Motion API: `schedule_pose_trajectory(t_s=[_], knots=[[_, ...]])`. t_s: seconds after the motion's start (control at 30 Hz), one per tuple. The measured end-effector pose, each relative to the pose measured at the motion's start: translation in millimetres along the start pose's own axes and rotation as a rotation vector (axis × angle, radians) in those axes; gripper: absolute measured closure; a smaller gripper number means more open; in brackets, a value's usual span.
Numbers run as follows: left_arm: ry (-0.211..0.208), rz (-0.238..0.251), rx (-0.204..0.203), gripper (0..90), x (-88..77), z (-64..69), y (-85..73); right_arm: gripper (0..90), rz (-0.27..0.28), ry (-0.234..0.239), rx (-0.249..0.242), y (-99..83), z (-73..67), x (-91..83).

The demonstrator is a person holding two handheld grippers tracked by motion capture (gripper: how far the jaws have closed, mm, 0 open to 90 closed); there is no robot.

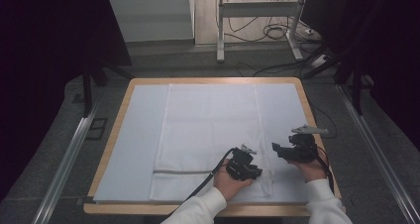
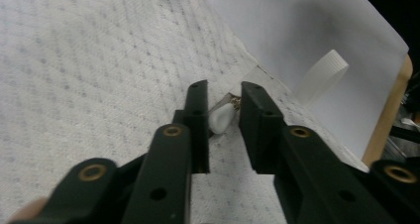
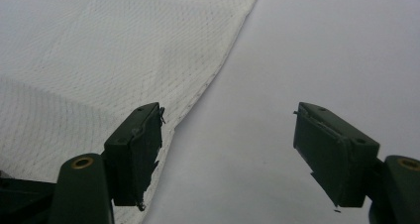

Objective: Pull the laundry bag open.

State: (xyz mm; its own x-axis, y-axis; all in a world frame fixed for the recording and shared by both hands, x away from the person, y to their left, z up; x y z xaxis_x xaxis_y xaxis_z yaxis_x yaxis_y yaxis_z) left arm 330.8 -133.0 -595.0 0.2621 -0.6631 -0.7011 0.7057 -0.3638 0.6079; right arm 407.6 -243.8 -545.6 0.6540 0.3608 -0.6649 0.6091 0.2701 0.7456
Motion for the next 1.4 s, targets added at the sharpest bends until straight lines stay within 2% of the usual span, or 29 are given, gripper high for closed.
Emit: schedule_pose_trajectory(t_s=[0.13,0.2,0.3,0.67,0.93,1.07,1.17,1.4], knots=[[-0.021,0.000,-0.006,78.3,-0.8,-0.3,0.6,26.3,0.001,-0.003,0.002,0.2,0.8,-0.3],[-0.041,0.006,-0.011,83.7,-2.6,1.4,1.9,26.3,0.003,-0.004,0.003,0.4,1.6,-0.8],[-0.062,0.002,-0.008,85.5,-3.7,3.1,1.9,26.4,0.005,-0.004,0.005,0.6,2.3,-1.1],[-0.068,-0.015,-0.004,85.5,0.9,4.1,-2.6,26.4,0.007,-0.008,0.007,1.0,3.1,-1.8],[-0.057,-0.017,0.017,86.5,1.6,4.8,-3.3,26.6,0.009,-0.008,0.006,1.2,3.1,-2.1],[-0.072,-0.016,0.010,86.9,1.3,4.5,-2.6,26.6,0.009,-0.005,0.007,1.3,2.8,-2.4],[-0.079,-0.018,0.023,87.1,0.1,3.7,-2.8,26.6,0.006,0.004,0.008,0.9,2.4,-2.9],[-0.101,-0.002,0.022,87.1,-8.0,3.7,0.1,26.5,0.007,0.024,0.012,2.4,-0.6,-6.0]])
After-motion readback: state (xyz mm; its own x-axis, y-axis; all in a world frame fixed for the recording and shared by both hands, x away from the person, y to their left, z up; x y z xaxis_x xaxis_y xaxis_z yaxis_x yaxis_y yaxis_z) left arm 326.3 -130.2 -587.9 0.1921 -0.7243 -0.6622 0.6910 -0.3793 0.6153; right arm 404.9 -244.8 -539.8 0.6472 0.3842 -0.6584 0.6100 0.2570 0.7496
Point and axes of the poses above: each handheld gripper's, and its own axes: x roughly forward along the jaws, y roughly out of its top, z roughly to its right, the point moved 10 cm from there along x, roughly forward along the jaws
